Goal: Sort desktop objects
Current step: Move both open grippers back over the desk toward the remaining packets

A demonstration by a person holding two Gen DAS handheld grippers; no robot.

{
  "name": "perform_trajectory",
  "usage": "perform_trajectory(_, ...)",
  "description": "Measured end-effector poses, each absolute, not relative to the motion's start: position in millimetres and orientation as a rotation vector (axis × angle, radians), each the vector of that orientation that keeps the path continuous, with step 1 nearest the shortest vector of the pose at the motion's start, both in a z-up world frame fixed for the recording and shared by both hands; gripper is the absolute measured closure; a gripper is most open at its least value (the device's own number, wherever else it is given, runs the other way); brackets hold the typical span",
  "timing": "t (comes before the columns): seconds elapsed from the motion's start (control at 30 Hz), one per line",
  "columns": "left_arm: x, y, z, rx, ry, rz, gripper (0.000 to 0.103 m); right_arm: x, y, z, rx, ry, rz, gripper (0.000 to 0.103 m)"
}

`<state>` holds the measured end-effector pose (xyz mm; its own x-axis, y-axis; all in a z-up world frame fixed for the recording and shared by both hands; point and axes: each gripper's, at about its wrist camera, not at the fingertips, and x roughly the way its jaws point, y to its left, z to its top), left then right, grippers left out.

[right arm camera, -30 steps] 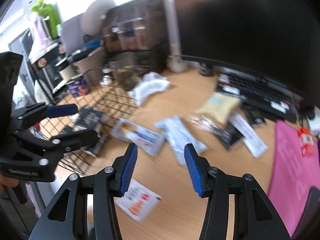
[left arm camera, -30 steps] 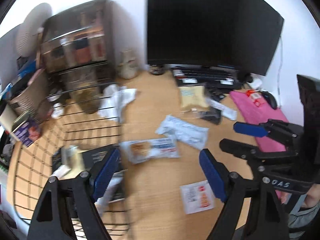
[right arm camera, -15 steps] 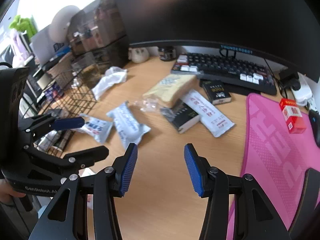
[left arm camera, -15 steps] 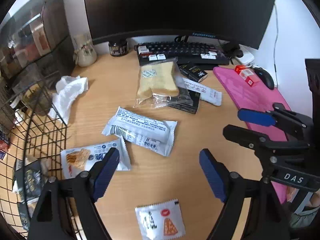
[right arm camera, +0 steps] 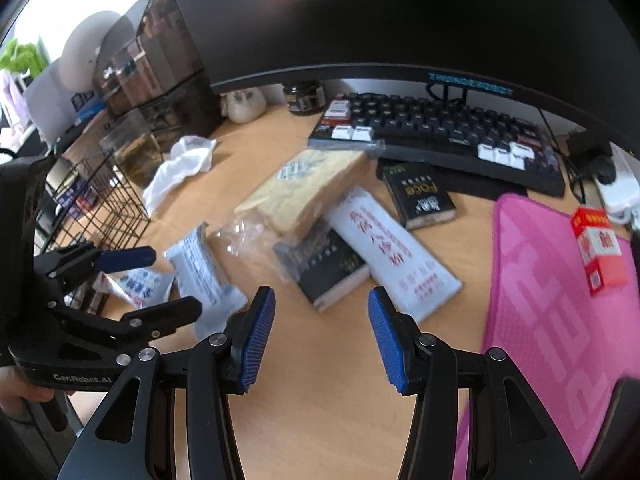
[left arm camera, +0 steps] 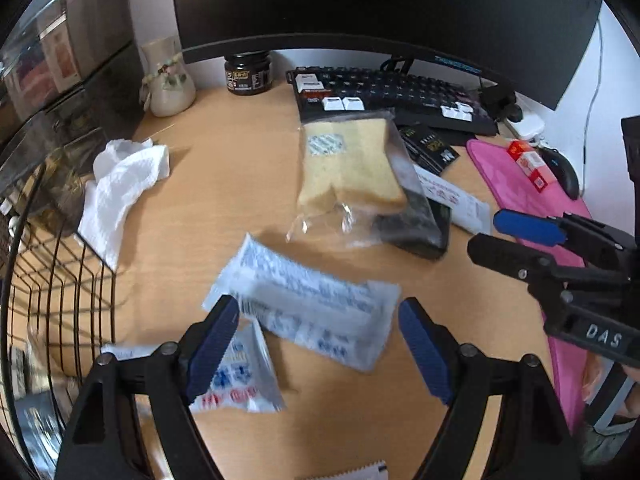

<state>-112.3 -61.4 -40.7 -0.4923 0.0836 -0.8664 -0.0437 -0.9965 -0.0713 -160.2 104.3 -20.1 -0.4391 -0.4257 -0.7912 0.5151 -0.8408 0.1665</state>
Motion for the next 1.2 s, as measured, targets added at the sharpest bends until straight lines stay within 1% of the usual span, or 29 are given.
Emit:
perform_trajectory(0.07,-122,-65,-35,-1.534,-0.062,2.671,0.020,-170,99,-17,1.205,0.152,-2.290,0.054)
perform_trajectory(0.2,-147,-77,-28,-1.520,-0.125,2.707,0.020,-198,97,-12,1.232,0.170,-2.326,0.054)
perform_trajectory(0.33,-170,-84,-35,-1.568,-0.147,2.706,0.020,-220,92,-17,1.278,0.159,-2.281,0.054)
perform_trajectory(0.4,-174,-84,-39,-1.582,-0.156,2.692,0.020,-224,87,-21,1.285,0.184,-2.268,0.054)
perform_trajectory(0.5,-164,-78,-38,-1.565,-0.166,2.690,0.020,-221,86,-21,1.268,0.172,-2.260,0.054)
perform_trajectory(0.63,-151,-66,-48,-1.583,-0.079,2.646,0.020,-214,85,-28,1.274,0.174,-2.243,0.054)
perform_trajectory(0.83,-126,-75,-53,-1.615,-0.140,2.662,0.020,-192,77,-35,1.267,0.193,-2.194,0.054)
perform_trajectory(1.2,-64,-102,-57,-1.666,-0.245,2.723,0.020,-149,33,-46,1.226,0.291,-2.084,0.054)
